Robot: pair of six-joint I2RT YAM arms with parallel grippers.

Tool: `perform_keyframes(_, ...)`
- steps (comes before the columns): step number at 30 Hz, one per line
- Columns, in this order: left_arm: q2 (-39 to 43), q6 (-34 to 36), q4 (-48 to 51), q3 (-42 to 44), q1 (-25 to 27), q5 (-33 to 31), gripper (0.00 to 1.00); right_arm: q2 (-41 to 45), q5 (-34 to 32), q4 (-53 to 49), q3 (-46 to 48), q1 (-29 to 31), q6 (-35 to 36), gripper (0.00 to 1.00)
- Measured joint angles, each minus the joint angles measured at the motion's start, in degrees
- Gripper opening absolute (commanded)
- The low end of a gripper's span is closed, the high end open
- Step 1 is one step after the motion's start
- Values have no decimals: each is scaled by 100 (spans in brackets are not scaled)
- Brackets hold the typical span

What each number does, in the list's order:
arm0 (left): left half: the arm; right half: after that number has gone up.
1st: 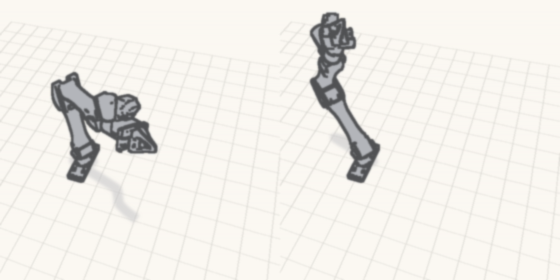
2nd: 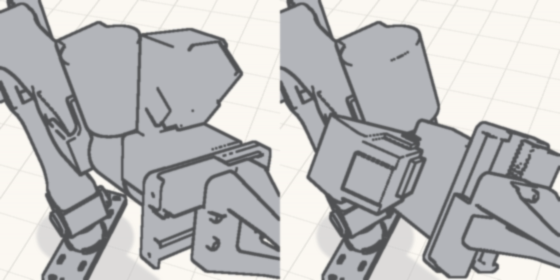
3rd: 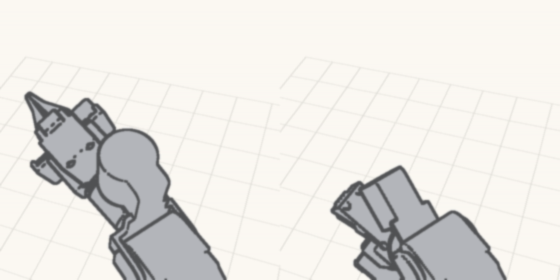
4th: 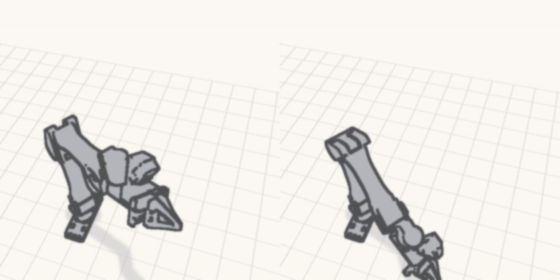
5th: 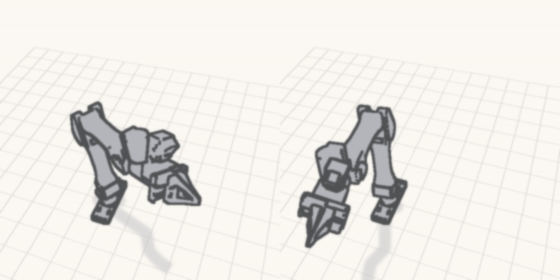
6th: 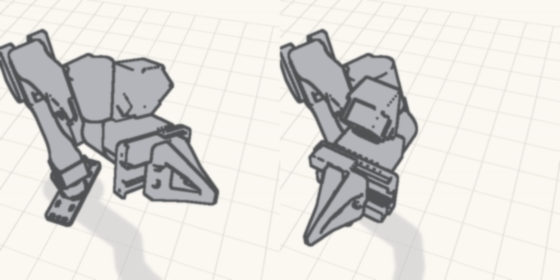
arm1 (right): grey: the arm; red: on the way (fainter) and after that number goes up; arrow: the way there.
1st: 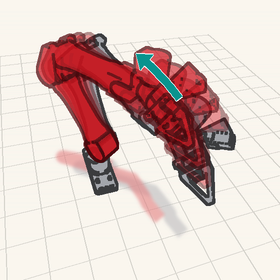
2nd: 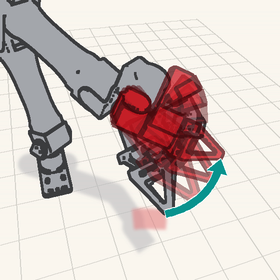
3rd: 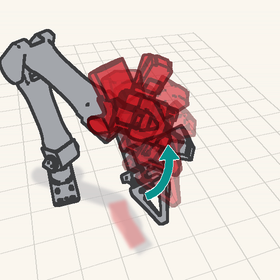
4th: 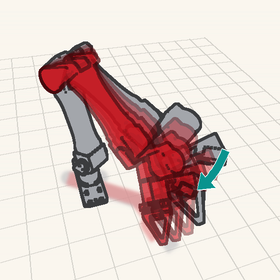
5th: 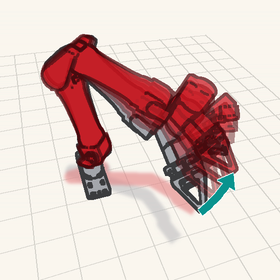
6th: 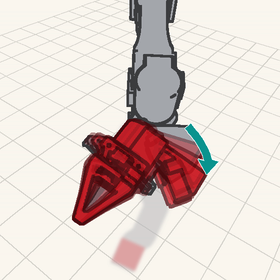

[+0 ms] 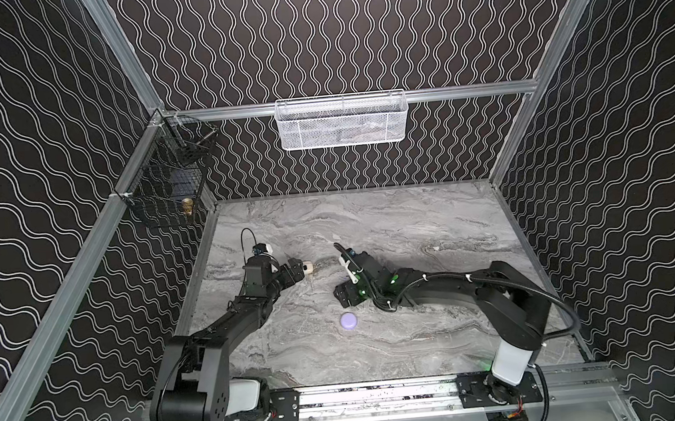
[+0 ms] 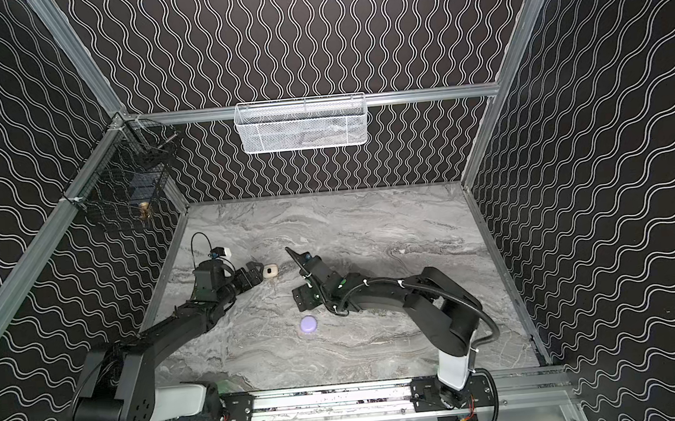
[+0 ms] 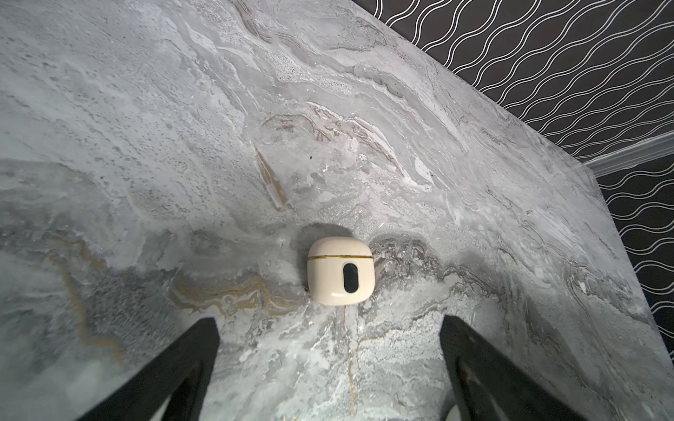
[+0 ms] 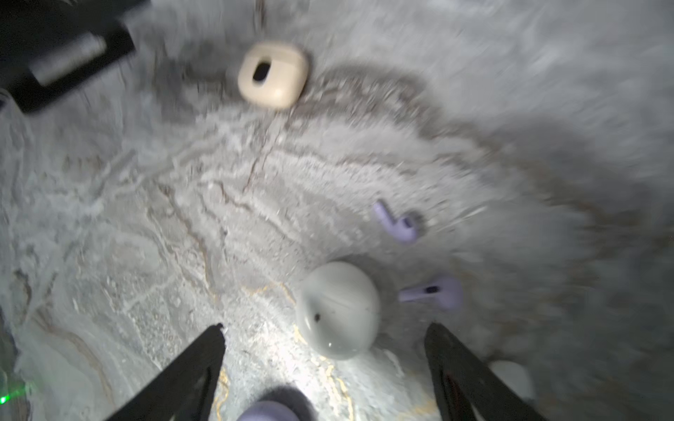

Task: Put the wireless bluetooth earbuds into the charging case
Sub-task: 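Lower the right gripper onto the white round case and grasp it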

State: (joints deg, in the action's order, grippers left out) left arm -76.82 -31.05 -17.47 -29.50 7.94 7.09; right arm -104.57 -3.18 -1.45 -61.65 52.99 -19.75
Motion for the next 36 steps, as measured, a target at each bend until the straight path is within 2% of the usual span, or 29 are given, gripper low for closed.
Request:
perform_keyframes(15,-39,0,-46,0,0,20,98,-505,540,-9,-177,-17,87,86)
perform_keyframes(25,-39,0,-46,0,0,52,98,-251,675,179,103,306,-96,84)
perform_keyframes(32,28,0,-42,0,0,42,98,-122,656,175,92,627,-321,82)
perform_keyframes(36,57,0,-42,11,0,42,98,-105,352,-17,-46,636,-339,83)
